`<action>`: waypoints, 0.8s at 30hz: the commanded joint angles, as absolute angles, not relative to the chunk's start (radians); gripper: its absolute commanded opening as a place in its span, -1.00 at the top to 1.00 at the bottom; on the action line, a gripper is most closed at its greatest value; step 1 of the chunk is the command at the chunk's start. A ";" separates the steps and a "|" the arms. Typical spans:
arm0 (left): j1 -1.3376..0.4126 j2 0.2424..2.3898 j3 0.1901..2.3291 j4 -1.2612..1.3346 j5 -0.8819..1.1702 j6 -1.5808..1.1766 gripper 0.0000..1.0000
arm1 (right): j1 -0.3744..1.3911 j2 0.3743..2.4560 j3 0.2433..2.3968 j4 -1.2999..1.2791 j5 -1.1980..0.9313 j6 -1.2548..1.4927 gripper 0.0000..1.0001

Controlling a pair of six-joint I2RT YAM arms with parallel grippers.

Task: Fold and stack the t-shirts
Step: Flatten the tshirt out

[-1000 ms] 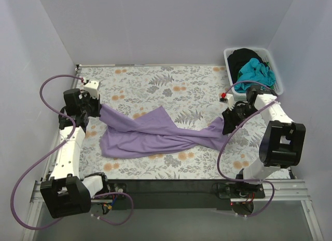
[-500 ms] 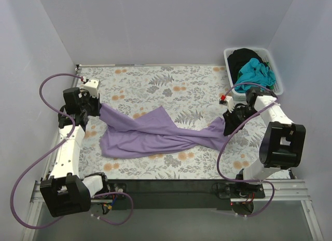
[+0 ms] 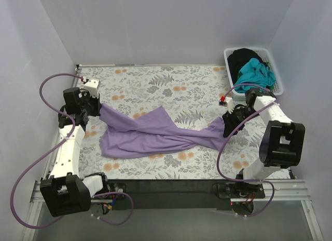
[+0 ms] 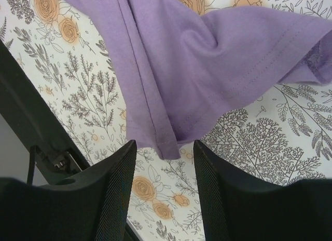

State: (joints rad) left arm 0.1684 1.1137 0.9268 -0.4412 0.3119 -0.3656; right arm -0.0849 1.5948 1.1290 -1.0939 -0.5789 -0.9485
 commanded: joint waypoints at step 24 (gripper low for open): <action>0.189 1.316 1.417 -0.560 0.310 -0.414 1.00 | -0.127 1.606 1.817 -1.137 -0.615 -0.764 0.97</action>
